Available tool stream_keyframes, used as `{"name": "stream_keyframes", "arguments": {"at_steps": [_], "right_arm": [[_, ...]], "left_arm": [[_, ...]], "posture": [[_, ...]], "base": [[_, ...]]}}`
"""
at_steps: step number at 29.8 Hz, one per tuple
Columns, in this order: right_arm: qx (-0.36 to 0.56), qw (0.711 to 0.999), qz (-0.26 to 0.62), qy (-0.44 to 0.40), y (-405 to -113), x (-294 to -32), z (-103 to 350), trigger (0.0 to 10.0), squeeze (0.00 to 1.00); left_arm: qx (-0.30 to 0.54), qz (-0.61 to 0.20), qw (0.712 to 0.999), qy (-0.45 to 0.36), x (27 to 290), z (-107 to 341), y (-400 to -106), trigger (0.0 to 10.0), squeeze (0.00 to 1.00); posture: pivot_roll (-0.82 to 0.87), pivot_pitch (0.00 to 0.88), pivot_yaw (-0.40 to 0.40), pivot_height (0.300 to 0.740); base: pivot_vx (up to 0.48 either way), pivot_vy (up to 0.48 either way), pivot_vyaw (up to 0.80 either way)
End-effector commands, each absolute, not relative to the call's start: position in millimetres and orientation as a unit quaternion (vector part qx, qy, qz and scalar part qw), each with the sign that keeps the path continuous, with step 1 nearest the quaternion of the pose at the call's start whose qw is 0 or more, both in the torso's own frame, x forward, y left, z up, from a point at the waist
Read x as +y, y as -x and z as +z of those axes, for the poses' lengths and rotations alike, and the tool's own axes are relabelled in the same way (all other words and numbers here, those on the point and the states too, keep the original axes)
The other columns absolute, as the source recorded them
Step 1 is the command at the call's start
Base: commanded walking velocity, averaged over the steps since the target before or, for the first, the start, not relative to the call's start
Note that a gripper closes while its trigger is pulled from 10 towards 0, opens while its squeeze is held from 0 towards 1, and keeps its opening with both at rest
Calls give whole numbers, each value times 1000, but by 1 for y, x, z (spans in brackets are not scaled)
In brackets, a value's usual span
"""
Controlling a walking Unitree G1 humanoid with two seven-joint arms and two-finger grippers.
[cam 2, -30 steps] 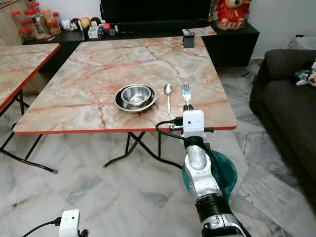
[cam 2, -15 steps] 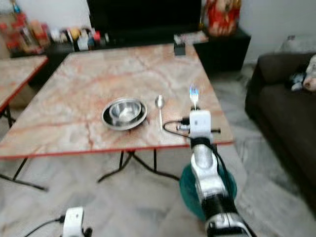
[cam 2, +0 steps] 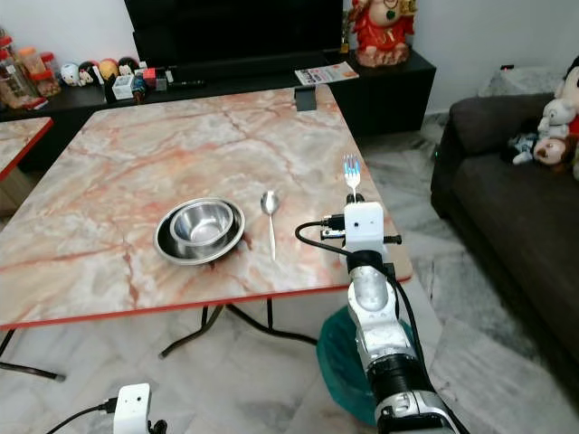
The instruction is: Setting the table
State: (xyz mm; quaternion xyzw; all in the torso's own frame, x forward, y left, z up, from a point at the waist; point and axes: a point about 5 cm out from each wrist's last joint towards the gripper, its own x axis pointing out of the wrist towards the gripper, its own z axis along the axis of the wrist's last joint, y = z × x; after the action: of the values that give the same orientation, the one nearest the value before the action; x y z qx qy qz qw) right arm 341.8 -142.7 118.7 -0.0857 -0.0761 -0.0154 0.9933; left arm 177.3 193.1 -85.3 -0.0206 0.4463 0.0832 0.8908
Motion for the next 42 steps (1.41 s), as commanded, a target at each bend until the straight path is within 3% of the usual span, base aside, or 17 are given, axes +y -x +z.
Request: {"name": "stream_keyframes", "arguments": {"at_steps": [1, 17, 24, 37, 42], "right_arm": [[-88, 993, 2, 83, -344, -131, 125, 10000, 0], [-89, 992, 10, 89, -343, -130, 124, 10000, 0], [-69, 993, 7, 94, -341, -131, 118, 10000, 0], [13, 996, -19, 81, -332, -136, 99, 10000, 0], [90, 992, -53, 73, -327, -142, 87, 10000, 0]], "left_arm": [[446, 97, 889, 15, 203, -85, -175, 10000, 0], [446, 98, 890, 14, 204, -85, -175, 10000, 0], [444, 99, 890, 17, 203, -85, -175, 10000, 0], [447, 97, 889, 16, 205, -85, -174, 10000, 0], [449, 90, 889, 17, 205, -85, -173, 10000, 0]], "posture": [[-47, 34, 67, 740], [-47, 35, 67, 740], [-49, 39, 66, 740], [-47, 41, 69, 740], [-52, 47, 78, 740]], "base": [[330, 0, 0], [329, 0, 89], [0, 0, 0], [0, 0, 0], [0, 0, 0]]}}
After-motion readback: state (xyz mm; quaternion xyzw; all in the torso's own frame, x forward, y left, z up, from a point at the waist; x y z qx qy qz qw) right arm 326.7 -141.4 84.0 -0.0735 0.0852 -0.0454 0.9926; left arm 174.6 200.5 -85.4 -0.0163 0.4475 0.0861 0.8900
